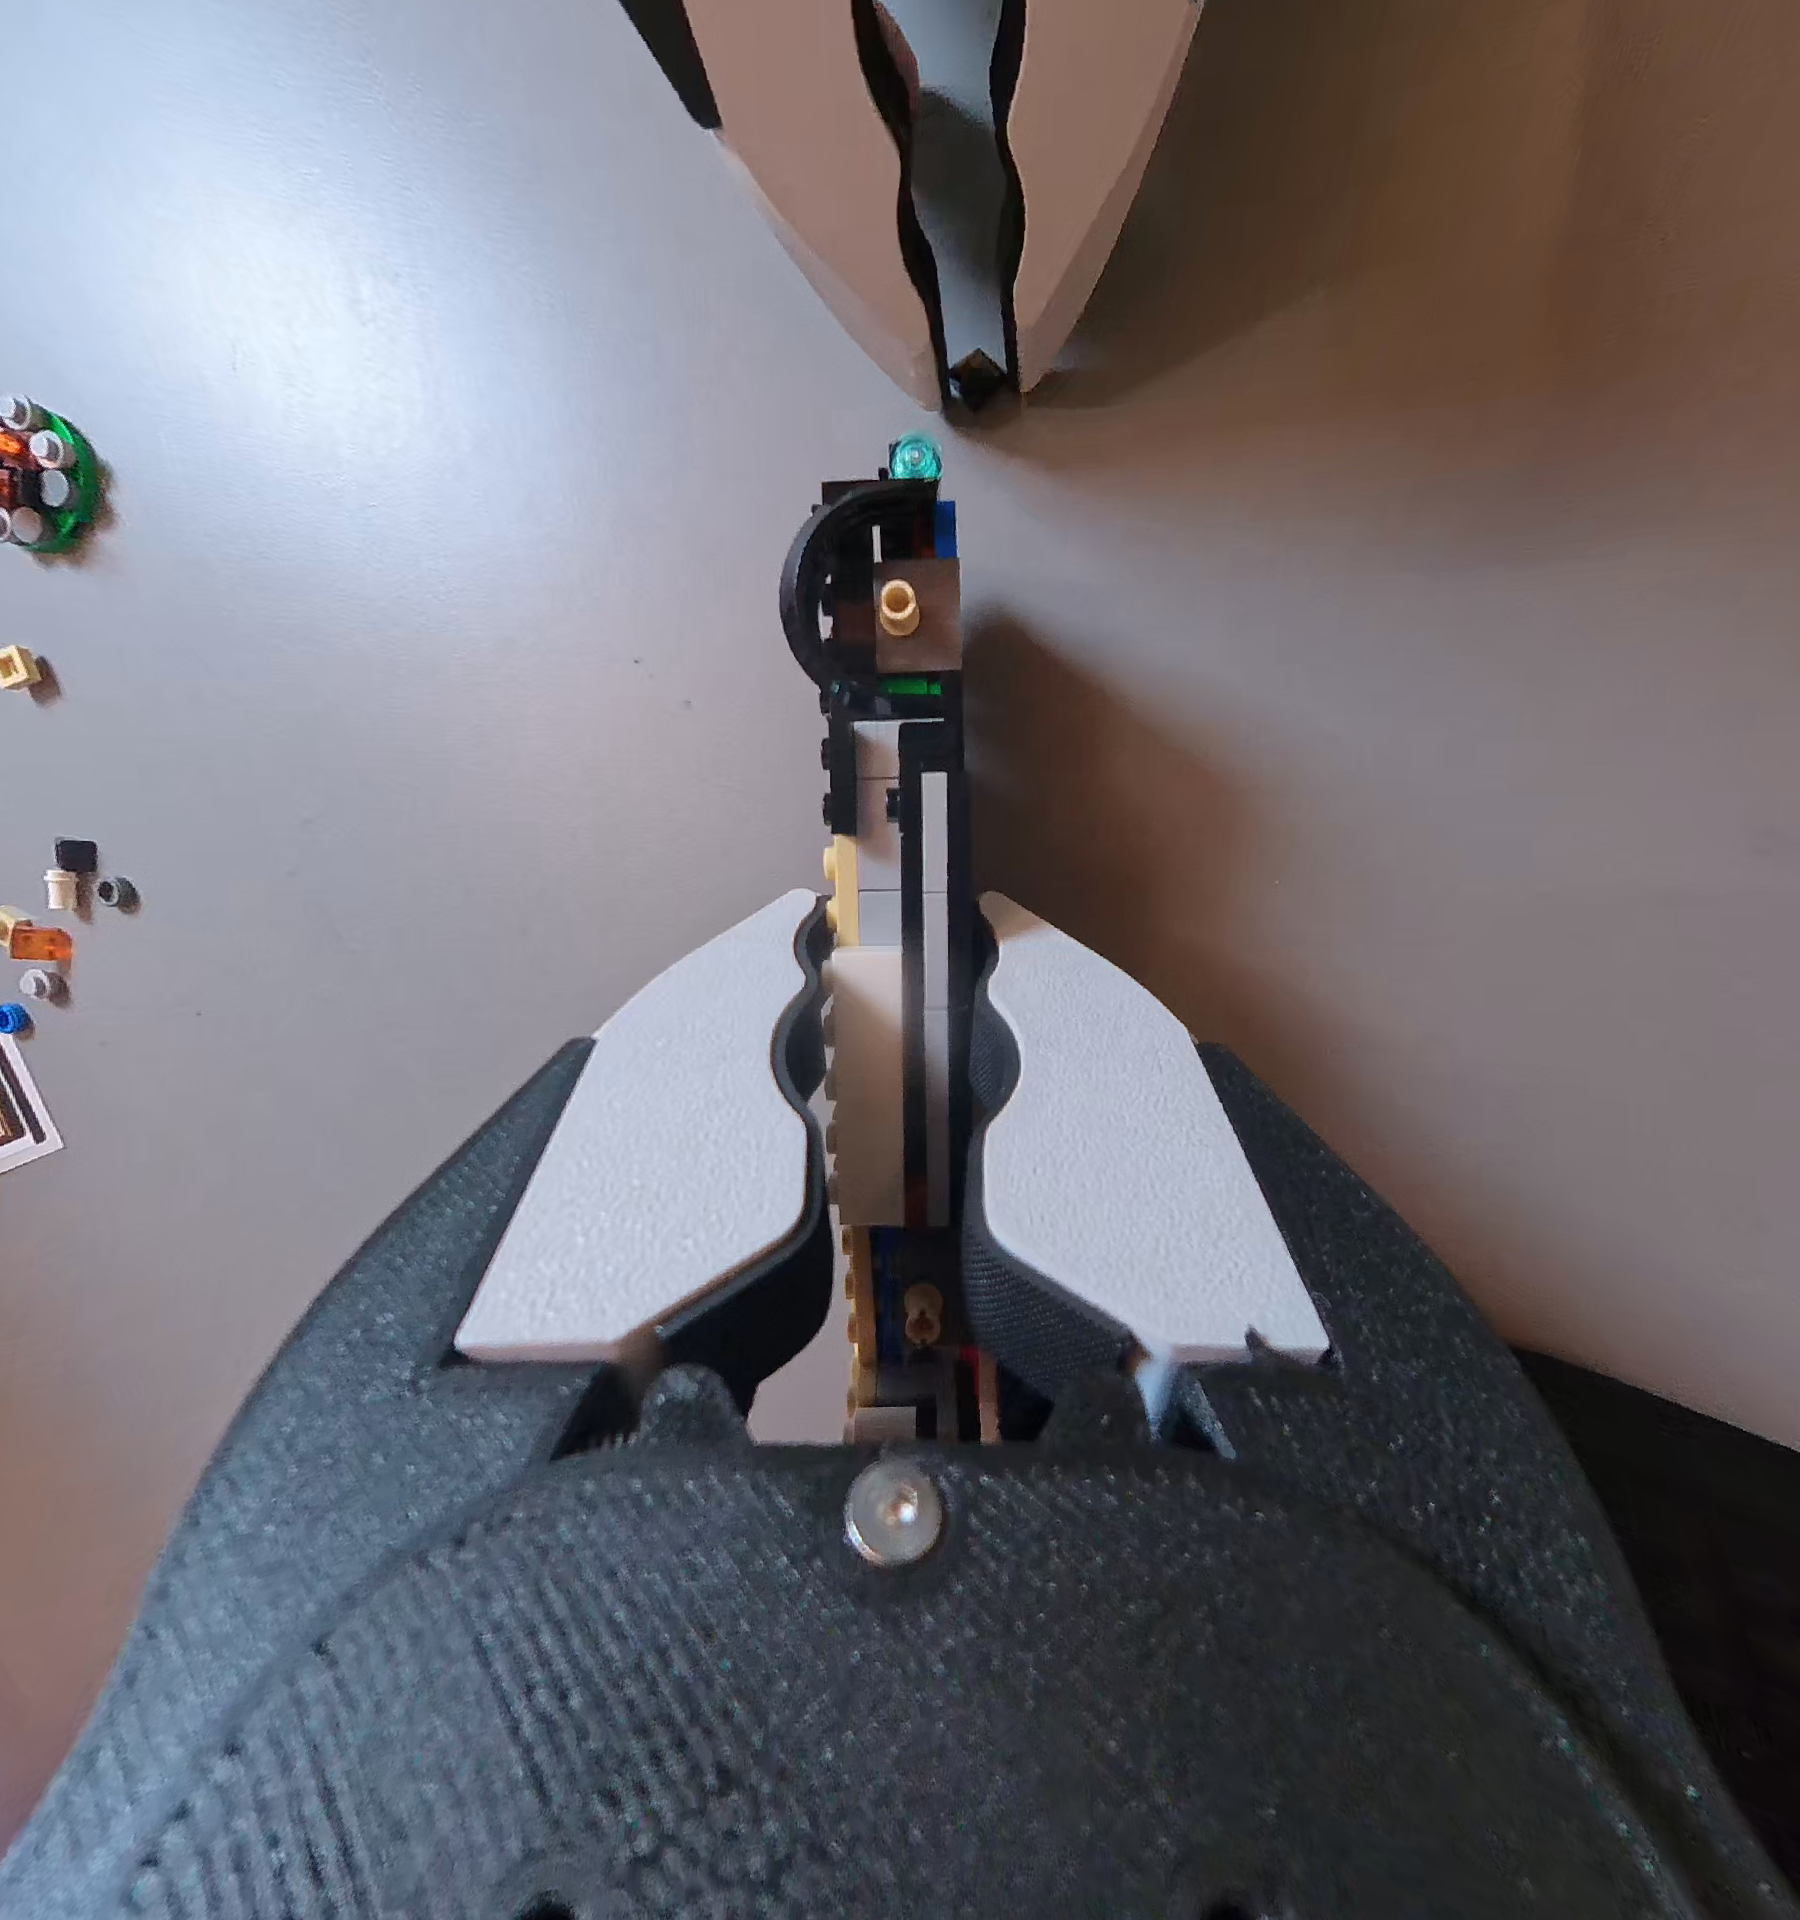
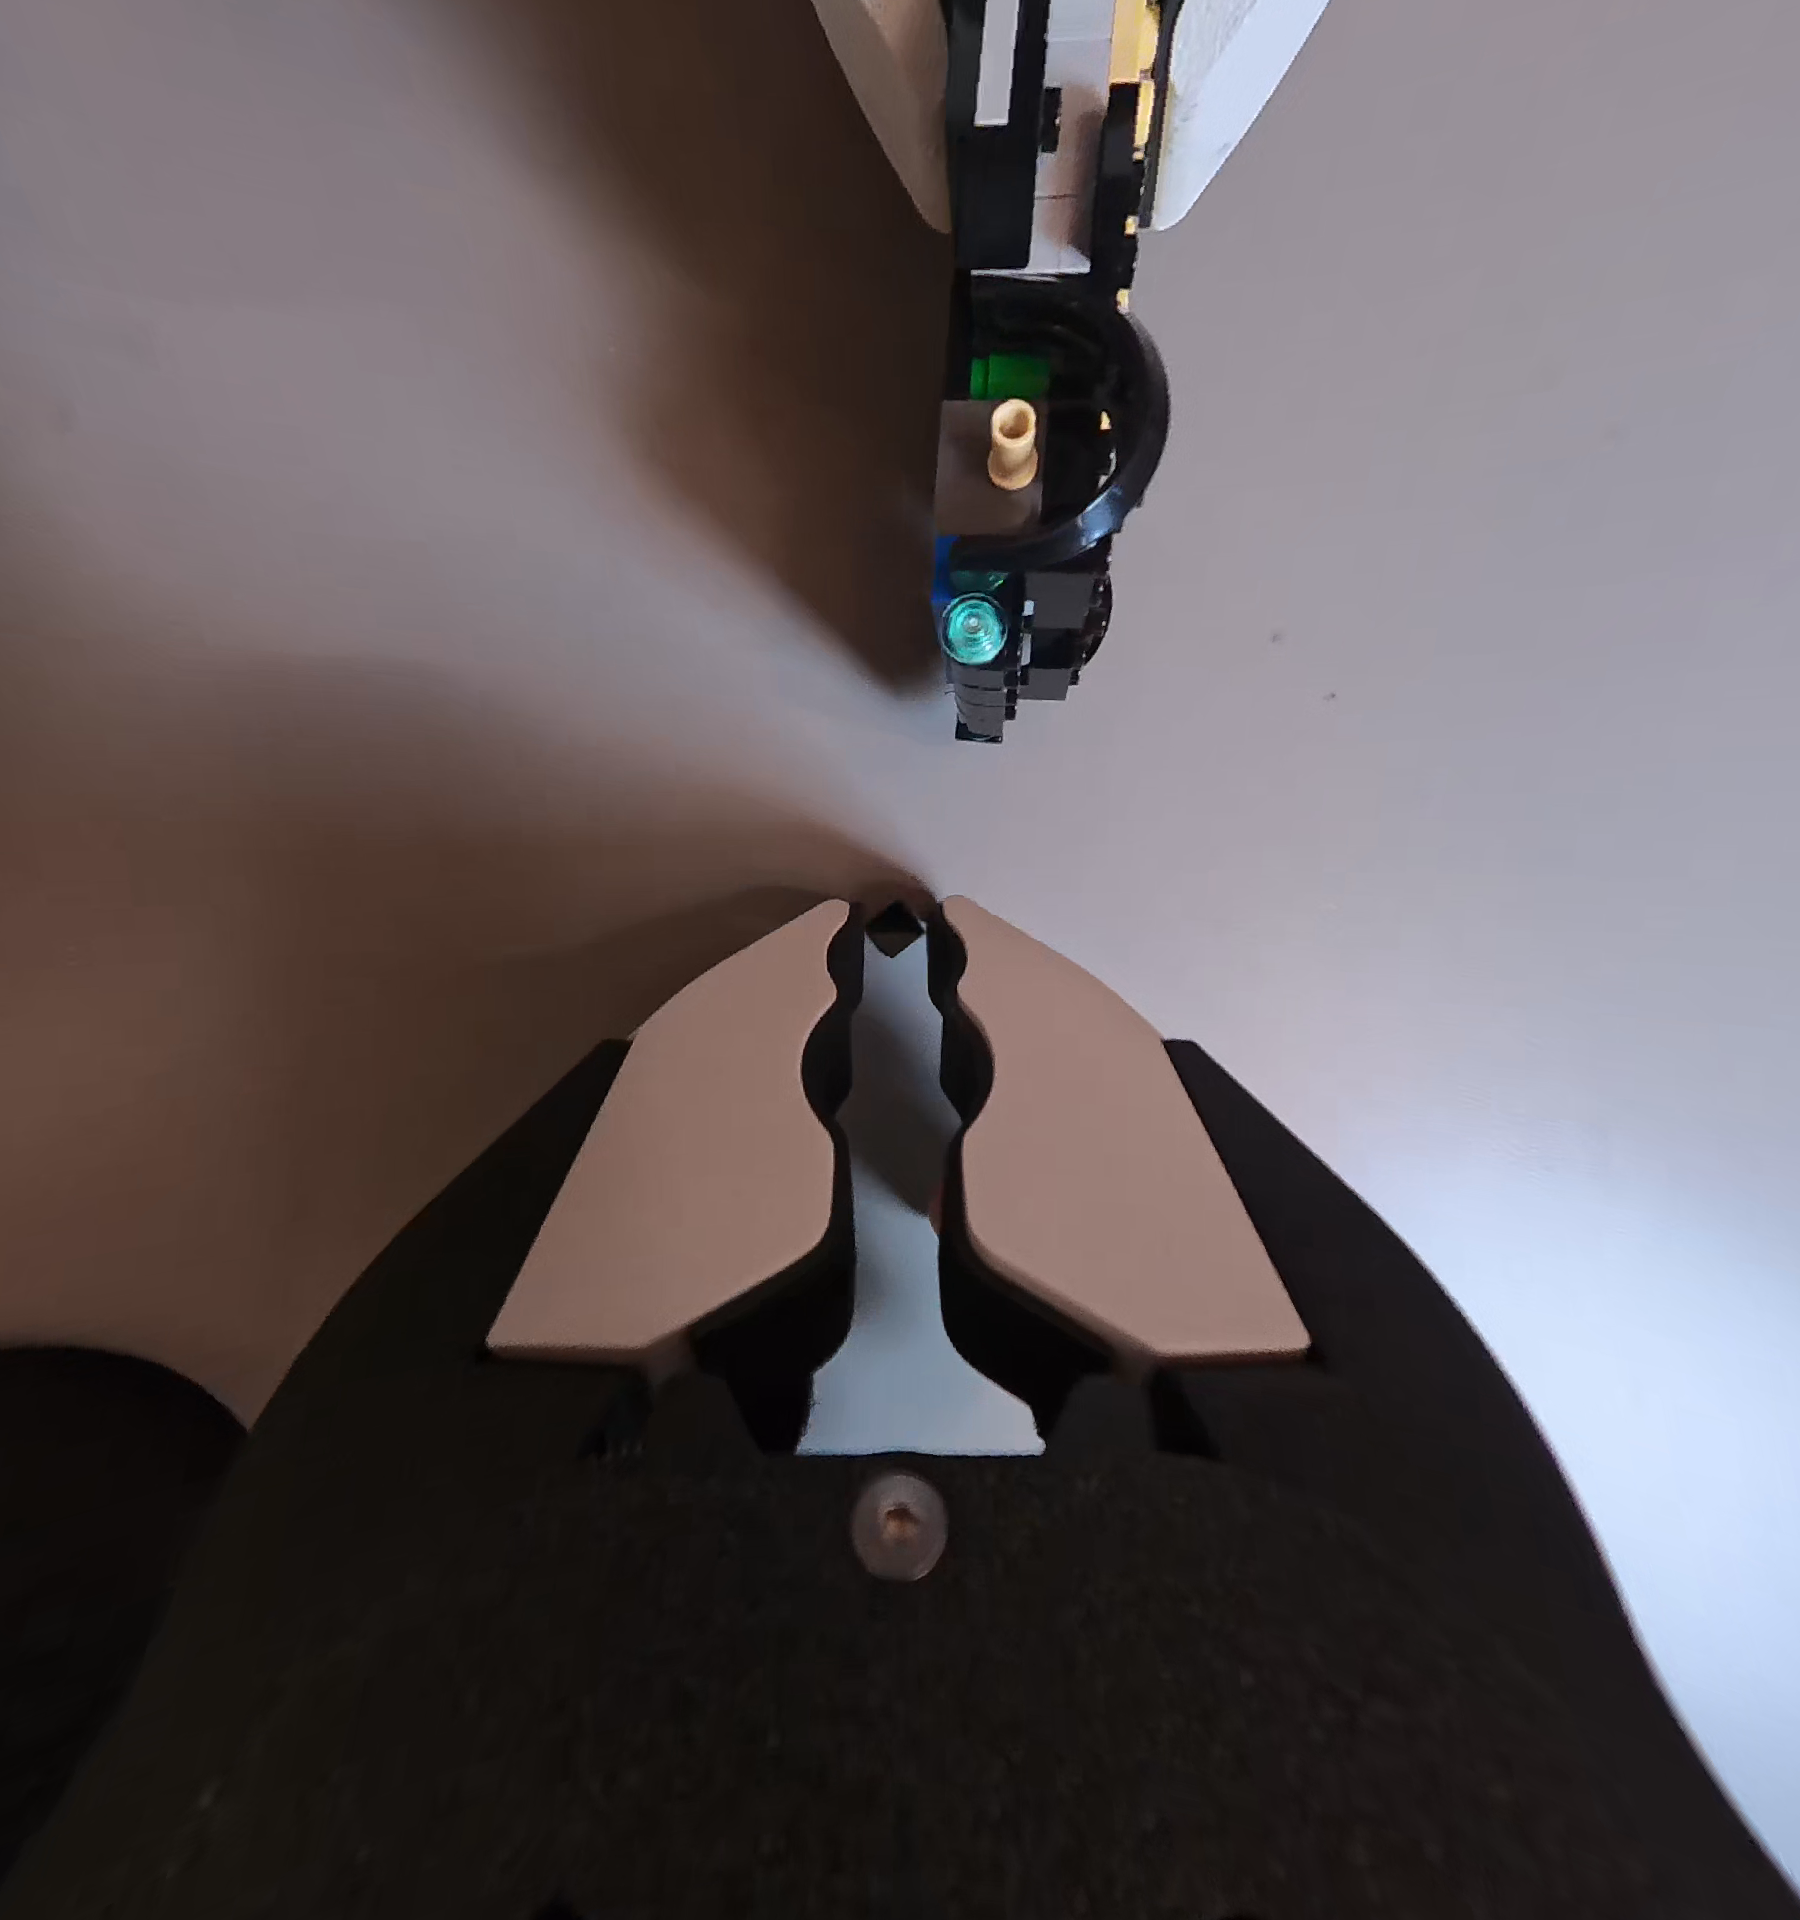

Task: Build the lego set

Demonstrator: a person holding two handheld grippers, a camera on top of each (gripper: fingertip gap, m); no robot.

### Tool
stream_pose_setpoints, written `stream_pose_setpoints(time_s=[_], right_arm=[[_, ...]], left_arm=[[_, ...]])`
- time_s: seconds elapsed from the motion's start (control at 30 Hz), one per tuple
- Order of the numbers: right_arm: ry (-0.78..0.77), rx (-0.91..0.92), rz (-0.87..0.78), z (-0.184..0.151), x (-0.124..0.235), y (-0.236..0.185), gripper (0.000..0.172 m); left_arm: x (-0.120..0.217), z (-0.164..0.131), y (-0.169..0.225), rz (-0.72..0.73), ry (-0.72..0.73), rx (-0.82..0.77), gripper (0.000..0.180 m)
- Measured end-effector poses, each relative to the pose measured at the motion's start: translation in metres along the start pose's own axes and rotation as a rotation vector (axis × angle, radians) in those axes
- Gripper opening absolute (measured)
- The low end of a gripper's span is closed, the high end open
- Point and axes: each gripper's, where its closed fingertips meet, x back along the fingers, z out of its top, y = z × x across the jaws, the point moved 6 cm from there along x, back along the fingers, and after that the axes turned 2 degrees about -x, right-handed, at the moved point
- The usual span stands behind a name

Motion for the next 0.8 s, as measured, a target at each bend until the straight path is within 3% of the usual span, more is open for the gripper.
stream_pose_setpoints(time_s=[0.8], right_arm=[[0.004,-0.04,-0.014,-0.0007,0.0045,-0.0012,0.008]], left_arm=[[-0.0003,-0.0002,-0.0004,0.001,-0.001,0.002,0.024]])
